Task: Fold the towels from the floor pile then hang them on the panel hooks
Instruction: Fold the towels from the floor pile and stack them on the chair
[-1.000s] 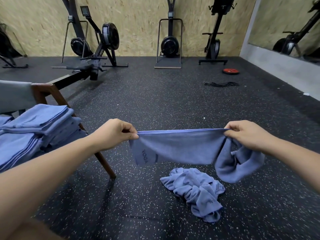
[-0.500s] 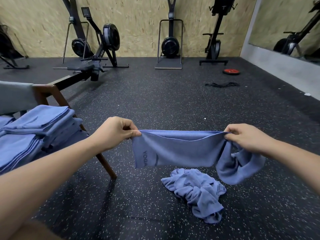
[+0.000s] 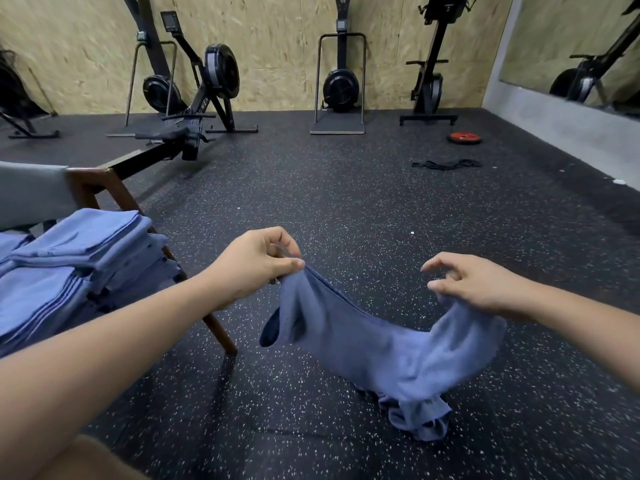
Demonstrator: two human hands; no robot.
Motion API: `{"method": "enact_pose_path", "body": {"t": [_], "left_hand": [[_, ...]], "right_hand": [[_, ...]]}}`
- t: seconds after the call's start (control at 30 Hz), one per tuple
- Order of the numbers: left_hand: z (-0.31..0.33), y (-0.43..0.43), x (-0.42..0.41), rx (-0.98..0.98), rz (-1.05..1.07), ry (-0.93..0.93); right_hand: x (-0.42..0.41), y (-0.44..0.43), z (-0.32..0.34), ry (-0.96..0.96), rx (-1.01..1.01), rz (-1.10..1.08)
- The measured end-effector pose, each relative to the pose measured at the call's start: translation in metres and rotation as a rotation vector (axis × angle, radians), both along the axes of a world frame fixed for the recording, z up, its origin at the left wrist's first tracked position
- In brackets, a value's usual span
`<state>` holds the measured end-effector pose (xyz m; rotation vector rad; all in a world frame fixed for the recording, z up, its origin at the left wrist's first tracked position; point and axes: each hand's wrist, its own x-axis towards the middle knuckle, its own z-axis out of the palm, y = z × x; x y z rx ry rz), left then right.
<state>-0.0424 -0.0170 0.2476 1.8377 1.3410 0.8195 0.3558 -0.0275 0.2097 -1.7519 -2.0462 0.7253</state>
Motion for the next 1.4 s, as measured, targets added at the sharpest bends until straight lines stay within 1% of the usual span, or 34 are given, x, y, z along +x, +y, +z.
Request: {"method": "enact_pose_path", "body": {"t": [0.07, 0.1, 0.2, 0.33, 0.43, 0.53, 0.63, 0.83, 1.0, 1.07, 1.17, 1.3, 1.4], "left_hand": [[-0.003, -0.001, 0.004, -0.019, 0.015, 0.062], [-0.005, -0.001, 0.004, -0.027, 0.028, 0.084], [-0.005, -0.003, 0.008, -0.073, 0.048, 0.057], [0.007, -0.014, 0.016, -0.136, -0.036, 0.067], [0.019, -0.023, 0.026, -0.116, -0.086, 0.084], [0.028, -0.031, 0.037, -0.067, -0.085, 0.072], [0.03, -0.036, 0.049, -0.019, -0.071, 0.058], [0.035, -0.038, 0.064, 0.068, -0.062, 0.046], [0.038, -0.043, 0.073, 0.1, -0.083, 0.018], [0.04, -0.044, 0.076, 0.146, -0.08, 0.044], [0.045, -0.048, 0.08, 0.207, -0.075, 0.063], [0.044, -0.053, 0.086, 0.267, -0.117, 0.068], [0.041, -0.052, 0.088, 0.3, -0.128, 0.07]], "right_hand": [[-0.011, -0.006, 0.002, 0.01, -0.012, 0.007], [-0.019, -0.01, 0.005, 0.051, -0.039, 0.015], [-0.045, -0.024, 0.019, 0.199, -0.126, 0.068], [-0.081, -0.042, 0.043, 0.351, -0.177, 0.164], [-0.098, -0.049, 0.053, 0.408, -0.177, 0.194], [-0.111, -0.054, 0.06, 0.466, -0.173, 0.208], [-0.119, -0.059, 0.067, 0.474, -0.151, 0.23], [-0.121, -0.061, 0.074, 0.419, -0.005, 0.229], [-0.114, -0.059, 0.073, 0.417, 0.06, 0.212], [-0.113, -0.059, 0.073, 0.441, 0.059, 0.202], [-0.112, -0.057, 0.071, 0.443, 0.072, 0.167], [-0.112, -0.053, 0.067, 0.439, 0.11, 0.072], [-0.112, -0.051, 0.065, 0.509, 0.111, 0.028]]}}
